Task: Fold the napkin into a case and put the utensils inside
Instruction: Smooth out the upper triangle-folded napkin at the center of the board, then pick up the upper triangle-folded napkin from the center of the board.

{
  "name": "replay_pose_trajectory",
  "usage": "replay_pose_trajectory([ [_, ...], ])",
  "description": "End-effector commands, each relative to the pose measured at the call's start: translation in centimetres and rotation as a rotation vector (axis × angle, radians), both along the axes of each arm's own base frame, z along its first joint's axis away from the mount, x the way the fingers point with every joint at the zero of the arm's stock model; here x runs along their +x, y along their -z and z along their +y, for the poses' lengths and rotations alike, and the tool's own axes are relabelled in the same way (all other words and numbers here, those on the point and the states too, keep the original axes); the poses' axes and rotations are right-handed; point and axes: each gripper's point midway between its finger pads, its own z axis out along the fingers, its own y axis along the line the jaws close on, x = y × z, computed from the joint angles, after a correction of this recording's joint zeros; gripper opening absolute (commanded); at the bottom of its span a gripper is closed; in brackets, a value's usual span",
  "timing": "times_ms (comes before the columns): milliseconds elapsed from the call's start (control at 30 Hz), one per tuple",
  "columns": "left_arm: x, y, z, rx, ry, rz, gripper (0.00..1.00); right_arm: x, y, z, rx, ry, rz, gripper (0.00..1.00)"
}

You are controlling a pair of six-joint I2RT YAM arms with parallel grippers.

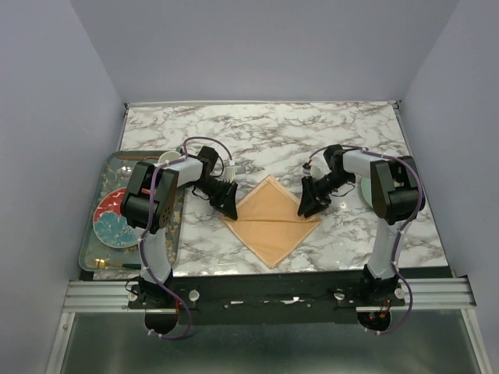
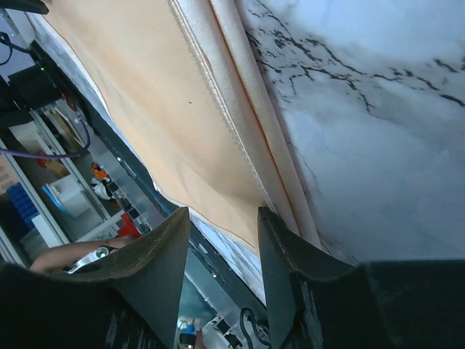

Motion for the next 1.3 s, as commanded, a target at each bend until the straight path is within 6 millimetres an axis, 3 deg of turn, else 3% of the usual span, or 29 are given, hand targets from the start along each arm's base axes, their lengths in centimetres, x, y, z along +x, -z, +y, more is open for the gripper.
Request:
replay_pose_trajectory([
  [0, -0.4, 1.2, 0.2, 0.018, -0.013, 0.021, 0.24, 0.2, -0.4, -0.2, 0.013, -0.014, -0.005, 0.51],
  [133, -0.7, -0.8, -0.5, -0.029, 0.008, -0.010, 0.27, 0.6, -4.9, -0.1, 0.067, -0.062, -0.136, 0.55],
  [200, -1.0, -2.8, -0.9, -0.062, 0.025, -0.043, 0.29, 0.3, -5.8, -0.8, 0.029, -0.090, -0.180, 0.57],
  [333, -0.3, -6.6, -2.2, -0.104, 0.057, -0.184, 0.36, 0.1, -5.3, -3.0, -0.085, -0.148, -0.247, 0.62],
  [533, 6.0, -9.6, -4.1, -0.035, 0.083, -0.548, 0.57, 1.2, -2.9, -4.4, -0.202, -0.138, -0.242, 0.68],
  [600, 7.3, -8.5, -5.1, 0.004, 0.134, -0.582, 0.62, 1.6, -2.7, -4.3, -0.209, -0.130, -0.232, 0.68],
  [633, 8.8, -9.6, -6.0, 0.001, 0.138, -0.625, 0.64, 1.6, -2.5, -4.3, -0.211, -0.129, -0.227, 0.68],
  [667, 9.3, -8.0, -6.4, 0.021, 0.158, -0.598, 0.67, 1.9, -2.5, -4.4, -0.216, -0.126, -0.231, 0.69],
  [733, 11.1, -8.4, -7.6, 0.017, 0.161, -0.635, 0.70, 2.0, -2.4, -4.5, -0.217, -0.125, -0.234, 0.71],
  [767, 11.7, -6.8, -7.8, 0.032, 0.166, -0.612, 0.71, 2.1, -2.4, -4.4, -0.215, -0.126, -0.237, 0.72],
  [833, 13.4, -6.9, -8.7, 0.030, 0.164, -0.631, 0.71, 2.4, -2.6, -4.4, -0.208, -0.119, -0.245, 0.72],
  [867, 13.8, -5.3, -9.0, 0.040, 0.170, -0.603, 0.70, 2.5, -2.7, -4.1, -0.193, -0.116, -0.244, 0.72],
  [900, 14.0, -4.9, -9.1, 0.047, 0.168, -0.587, 0.68, 2.7, -2.7, -4.1, -0.188, -0.113, -0.248, 0.72],
  [933, 14.9, -5.6, -9.7, 0.028, 0.164, -0.602, 0.67, 3.0, -2.9, -3.9, -0.180, -0.114, -0.260, 0.72],
  [967, 15.1, -4.5, -10.0, 0.030, 0.167, -0.577, 0.63, 3.1, -2.9, -3.8, -0.170, -0.112, -0.256, 0.71],
  [1067, 15.6, -3.7, -10.9, 0.008, 0.156, -0.535, 0.54, 3.7, -3.3, -3.4, -0.147, -0.113, -0.276, 0.70],
  [1267, 14.4, -1.8, -11.7, -0.034, 0.155, -0.409, 0.48, 4.5, -3.3, -3.1, -0.133, -0.111, -0.279, 0.70],
])
